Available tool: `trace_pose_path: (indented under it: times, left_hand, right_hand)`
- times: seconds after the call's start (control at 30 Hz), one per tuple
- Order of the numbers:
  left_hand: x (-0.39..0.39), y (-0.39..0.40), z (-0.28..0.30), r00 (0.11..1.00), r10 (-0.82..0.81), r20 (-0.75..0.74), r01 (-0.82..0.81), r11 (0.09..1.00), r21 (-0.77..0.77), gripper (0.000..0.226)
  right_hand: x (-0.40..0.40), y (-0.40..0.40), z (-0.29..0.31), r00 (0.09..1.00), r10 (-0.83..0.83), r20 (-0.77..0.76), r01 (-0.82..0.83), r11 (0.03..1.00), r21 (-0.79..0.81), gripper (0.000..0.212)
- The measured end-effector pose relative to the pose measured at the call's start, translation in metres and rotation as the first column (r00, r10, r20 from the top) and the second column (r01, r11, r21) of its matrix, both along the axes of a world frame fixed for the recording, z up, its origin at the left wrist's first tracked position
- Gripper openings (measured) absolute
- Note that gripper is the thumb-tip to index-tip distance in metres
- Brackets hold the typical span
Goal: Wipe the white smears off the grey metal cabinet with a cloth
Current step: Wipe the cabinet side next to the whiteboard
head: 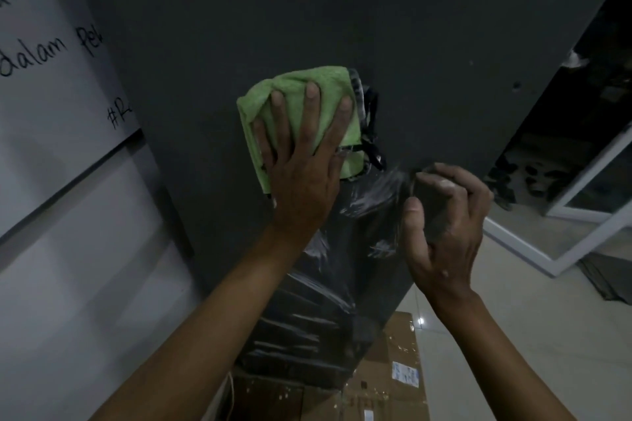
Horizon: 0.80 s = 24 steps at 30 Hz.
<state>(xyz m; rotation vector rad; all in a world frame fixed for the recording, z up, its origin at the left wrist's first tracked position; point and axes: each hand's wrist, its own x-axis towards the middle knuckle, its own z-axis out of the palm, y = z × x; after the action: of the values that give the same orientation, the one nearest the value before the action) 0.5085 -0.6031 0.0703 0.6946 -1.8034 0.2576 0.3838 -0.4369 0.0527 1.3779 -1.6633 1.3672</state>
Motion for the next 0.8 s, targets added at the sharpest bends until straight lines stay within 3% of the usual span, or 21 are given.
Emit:
trace_pose_path:
  times: [0.1,0.23,0.33,0.43,0.5,0.67,0.8]
  left_hand:
    - [-0.001,0.001,-0.015,0.999,0.014,0.042,-0.011,0.999,-0.049,0.054]
    - [0.001,0.006,-0.077,0.979,0.020,0.204,0.001,0.995,-0.103,0.056]
    - [0.012,0.010,-0.118,0.932,-0.071,0.354,0.118,0.987,-0.113,0.059]
    - [0.021,0.004,-0.116,0.879,-0.097,0.466,0.177,0.976,-0.129,0.058]
    - [0.016,0.007,-0.094,0.901,-0.066,0.428,0.142,0.979,-0.148,0.052]
    - [-0.023,0.018,0.005,0.991,-0.019,0.134,0.033,0.995,-0.099,0.055]
    - [-0.032,0.023,0.011,0.997,0.006,0.074,0.005,0.988,-0.154,0.053]
  right_hand:
    - [0.000,0.002,-0.004,1.000,-0.006,0.012,0.006,1.000,0.001,0.032]
    - [0.001,0.007,-0.013,1.000,0.003,0.025,-0.004,1.000,0.015,0.031]
    - [-0.001,0.013,-0.012,0.999,0.012,0.030,-0.012,1.000,0.008,0.034]
    - [-0.005,0.017,-0.006,1.000,-0.006,0.031,0.005,1.000,0.012,0.036]
    - [-0.006,0.018,-0.001,0.999,-0.017,0.031,0.016,1.000,0.005,0.036]
    - [-0.008,0.019,0.013,0.999,-0.024,0.037,0.026,0.998,-0.064,0.036]
    - [-0.010,0.024,0.009,0.996,-0.057,0.064,0.062,0.995,-0.082,0.036]
